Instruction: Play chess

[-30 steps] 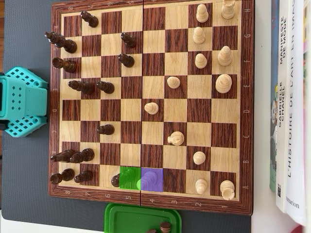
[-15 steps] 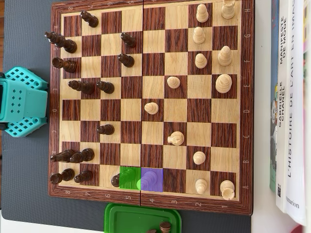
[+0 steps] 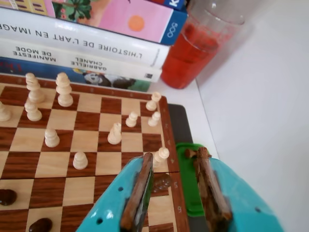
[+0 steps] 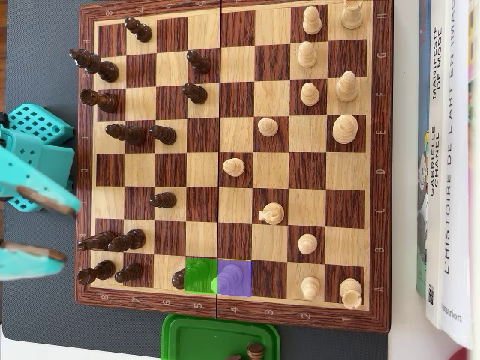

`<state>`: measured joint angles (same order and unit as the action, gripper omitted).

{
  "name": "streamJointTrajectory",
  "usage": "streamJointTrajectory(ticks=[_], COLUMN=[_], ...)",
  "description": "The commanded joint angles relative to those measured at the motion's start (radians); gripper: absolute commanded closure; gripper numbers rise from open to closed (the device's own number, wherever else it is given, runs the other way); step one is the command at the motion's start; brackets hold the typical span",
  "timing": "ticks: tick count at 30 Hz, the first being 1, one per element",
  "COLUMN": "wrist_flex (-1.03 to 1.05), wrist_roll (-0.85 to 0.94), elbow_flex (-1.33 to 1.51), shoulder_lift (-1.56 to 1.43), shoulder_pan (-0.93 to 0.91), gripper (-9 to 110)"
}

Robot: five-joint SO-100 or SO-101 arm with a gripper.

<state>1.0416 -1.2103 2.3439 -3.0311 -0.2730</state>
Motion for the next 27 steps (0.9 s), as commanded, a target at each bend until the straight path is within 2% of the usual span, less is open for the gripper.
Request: streamJointTrajectory(ticks=[1, 10, 14, 27], wrist_flex=[0.069, 0.318, 0.388, 0.41], wrist_roll=[-0.003, -0.074, -0.083, -0.078], elbow_flex=[-0.095, -0.258, -0.365, -0.592], shoulder_lift=[0.048, 0.405, 0.574, 0.977], shoulder_pan=[-0.035, -0.046, -0.107, -0.144], gripper=[87, 87, 87, 87])
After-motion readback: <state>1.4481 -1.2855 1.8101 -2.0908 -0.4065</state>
